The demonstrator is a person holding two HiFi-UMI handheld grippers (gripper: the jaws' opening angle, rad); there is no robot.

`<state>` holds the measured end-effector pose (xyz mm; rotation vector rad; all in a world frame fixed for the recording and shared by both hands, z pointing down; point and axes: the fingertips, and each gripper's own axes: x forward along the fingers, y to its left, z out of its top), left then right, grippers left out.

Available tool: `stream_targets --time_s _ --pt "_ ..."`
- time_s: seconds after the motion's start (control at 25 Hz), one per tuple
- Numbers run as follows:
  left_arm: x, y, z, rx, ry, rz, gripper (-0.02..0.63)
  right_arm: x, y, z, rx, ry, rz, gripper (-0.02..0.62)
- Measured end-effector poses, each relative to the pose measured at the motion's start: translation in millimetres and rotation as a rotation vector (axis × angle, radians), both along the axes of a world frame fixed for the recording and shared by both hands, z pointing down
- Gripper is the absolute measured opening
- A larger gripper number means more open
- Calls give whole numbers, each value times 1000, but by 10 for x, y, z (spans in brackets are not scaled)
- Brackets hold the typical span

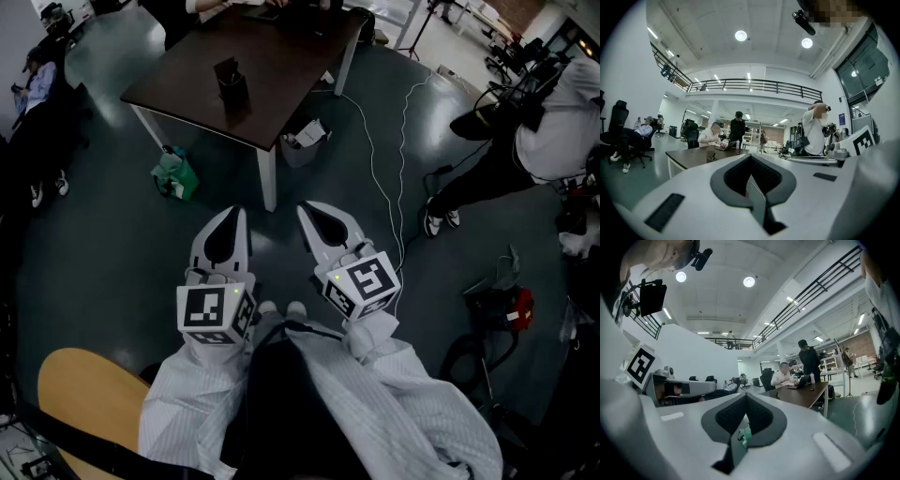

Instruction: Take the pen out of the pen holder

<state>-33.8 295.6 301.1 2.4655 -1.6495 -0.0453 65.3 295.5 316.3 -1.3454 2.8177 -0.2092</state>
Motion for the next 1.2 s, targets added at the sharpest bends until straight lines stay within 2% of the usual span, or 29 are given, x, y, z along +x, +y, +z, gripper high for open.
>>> stream_targets --time_s 0.32,0.92,1.2 --pt "28 -84 14 5 -13 -12 5 -25 -87 26 0 5 -23 2" --pt "320 -257 54 6 -31 -31 5 189 -218 57 6 -33 -69 2" --pt "322 -584 176 -29 -43 -51 5 168 -536 197 -40 -43 -91 2"
